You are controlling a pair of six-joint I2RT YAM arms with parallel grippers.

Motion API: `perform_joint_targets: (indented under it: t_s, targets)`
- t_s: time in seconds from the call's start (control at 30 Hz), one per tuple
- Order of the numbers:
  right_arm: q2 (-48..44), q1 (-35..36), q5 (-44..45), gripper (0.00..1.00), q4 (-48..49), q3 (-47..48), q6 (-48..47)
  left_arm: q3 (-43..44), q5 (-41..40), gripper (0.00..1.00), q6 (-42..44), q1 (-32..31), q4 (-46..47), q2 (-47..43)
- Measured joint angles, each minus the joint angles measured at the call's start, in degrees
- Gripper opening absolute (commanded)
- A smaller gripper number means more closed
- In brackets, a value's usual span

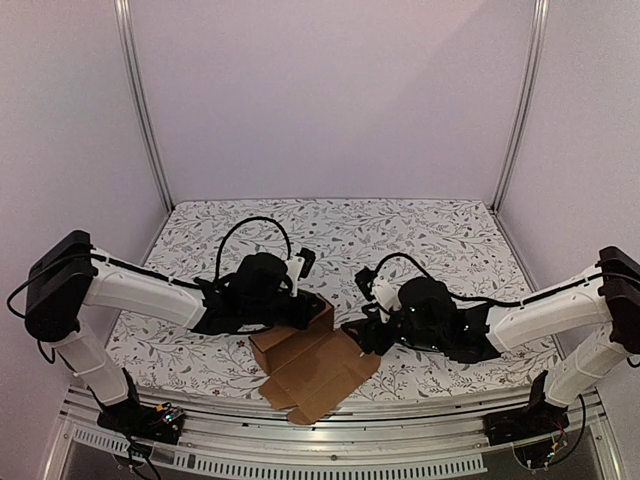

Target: Fold the paper box

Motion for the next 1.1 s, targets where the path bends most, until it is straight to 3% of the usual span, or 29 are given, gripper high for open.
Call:
perform_joint_targets:
  t_s: [0.17, 0.43, 0.7, 0.8, 0.97, 1.1]
  targets:
    - [-3.9, -1.3, -2.2, 0.69, -9.7, -0.1, 6.3, 0.2, 0.0, 0.00, 0.0, 0.0, -1.0, -0.4]
    - [-6.1, -1.4, -3.4, 0.72, -17.5, -3.8, 13.8, 2.5, -0.6, 0.16, 1.2, 0.1, -8.4, -2.4]
    - [-7.4, -1.4, -4.5, 0.73, -19.9, -6.1, 21.2, 4.5, -3.0, 0.54, 2.6, 0.6, -19.2, -9.2]
    - [-7.4, -1.4, -5.4, 0.73, -20.0, -6.1, 23.8, 6.1, -4.3, 0.62, 3.0, 0.7, -23.7, -11.3]
    - [-6.6, -1.4, -6.4, 0.72, -19.9, -6.1, 26.5, 7.6, -6.4, 0.68, 3.4, 0.7, -30.8, -12.4]
    - [-4.7, -1.4, -7.3, 0.64, -19.8, -6.0, 28.0, 7.5, -8.0, 0.69, 3.5, 0.7, -35.1, -12.9]
